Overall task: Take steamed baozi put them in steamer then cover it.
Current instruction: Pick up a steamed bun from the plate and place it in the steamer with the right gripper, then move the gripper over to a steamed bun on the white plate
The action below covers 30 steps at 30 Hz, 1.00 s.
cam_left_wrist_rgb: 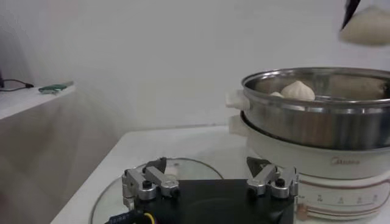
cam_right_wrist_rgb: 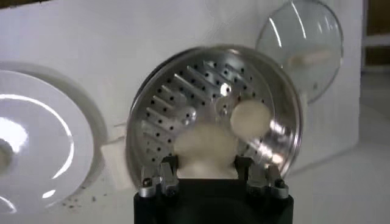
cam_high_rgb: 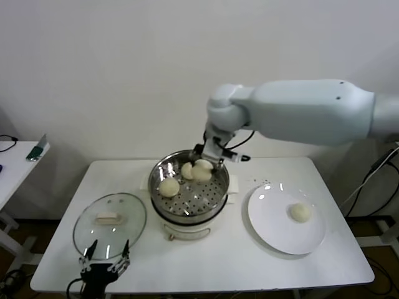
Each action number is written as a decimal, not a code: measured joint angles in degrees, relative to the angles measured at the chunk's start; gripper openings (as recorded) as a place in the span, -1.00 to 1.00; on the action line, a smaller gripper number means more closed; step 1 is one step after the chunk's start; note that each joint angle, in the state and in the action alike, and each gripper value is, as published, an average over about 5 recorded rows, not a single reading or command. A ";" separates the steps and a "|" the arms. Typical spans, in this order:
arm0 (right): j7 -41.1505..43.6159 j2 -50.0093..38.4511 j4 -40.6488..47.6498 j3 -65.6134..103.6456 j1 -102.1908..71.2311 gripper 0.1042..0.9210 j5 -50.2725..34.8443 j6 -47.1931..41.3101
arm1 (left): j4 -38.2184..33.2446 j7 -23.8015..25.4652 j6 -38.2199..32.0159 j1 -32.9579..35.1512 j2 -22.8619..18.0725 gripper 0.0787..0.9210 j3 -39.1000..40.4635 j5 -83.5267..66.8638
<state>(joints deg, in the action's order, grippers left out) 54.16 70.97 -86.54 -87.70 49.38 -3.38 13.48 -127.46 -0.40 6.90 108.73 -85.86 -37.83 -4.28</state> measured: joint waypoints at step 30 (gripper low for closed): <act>-3.66 4.35 4.77 1.26 -11.26 0.76 8.22 2.64 | -0.01 -0.04 0.10 0.14 0.00 0.77 -0.34 0.02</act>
<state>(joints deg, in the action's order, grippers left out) 50.51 75.32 -81.76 -86.44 38.12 4.84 16.12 -127.48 -0.45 7.00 108.88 -85.86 -38.17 -4.25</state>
